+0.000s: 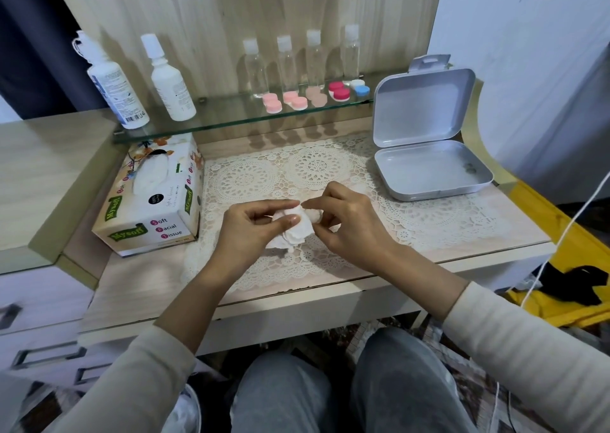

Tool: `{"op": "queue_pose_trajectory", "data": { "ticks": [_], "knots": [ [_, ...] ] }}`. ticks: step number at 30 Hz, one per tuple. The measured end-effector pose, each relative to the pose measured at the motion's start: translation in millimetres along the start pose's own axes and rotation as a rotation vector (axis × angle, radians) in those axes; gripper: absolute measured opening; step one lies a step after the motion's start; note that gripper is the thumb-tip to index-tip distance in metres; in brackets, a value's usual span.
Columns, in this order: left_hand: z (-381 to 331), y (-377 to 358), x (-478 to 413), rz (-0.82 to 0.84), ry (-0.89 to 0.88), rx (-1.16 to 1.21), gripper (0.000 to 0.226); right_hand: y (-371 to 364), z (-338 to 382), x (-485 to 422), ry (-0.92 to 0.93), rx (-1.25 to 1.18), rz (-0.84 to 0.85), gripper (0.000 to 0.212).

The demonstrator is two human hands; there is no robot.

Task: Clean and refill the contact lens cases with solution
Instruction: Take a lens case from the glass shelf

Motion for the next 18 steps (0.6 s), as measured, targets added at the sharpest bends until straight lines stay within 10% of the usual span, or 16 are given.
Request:
{"op": "queue_pose_trajectory", "data": {
  "ticks": [18],
  "knots": [
    [-2.4, 0.9, 5.7, -0.016, 0.018, 0.110, 0.030, -7.1, 4.1, 0.1, -0.095, -0.096, -0.180, 0.007]
  ]
}}
Point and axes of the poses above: each hand's wrist, its own x-axis away from the middle knuckle, its own y-axis out of the back of the hand, z = x × y, the point moved 3 cm from there along -x, towards the middle knuckle, and after that the axes turned 1 degree about -y, right-handed, at the moved point
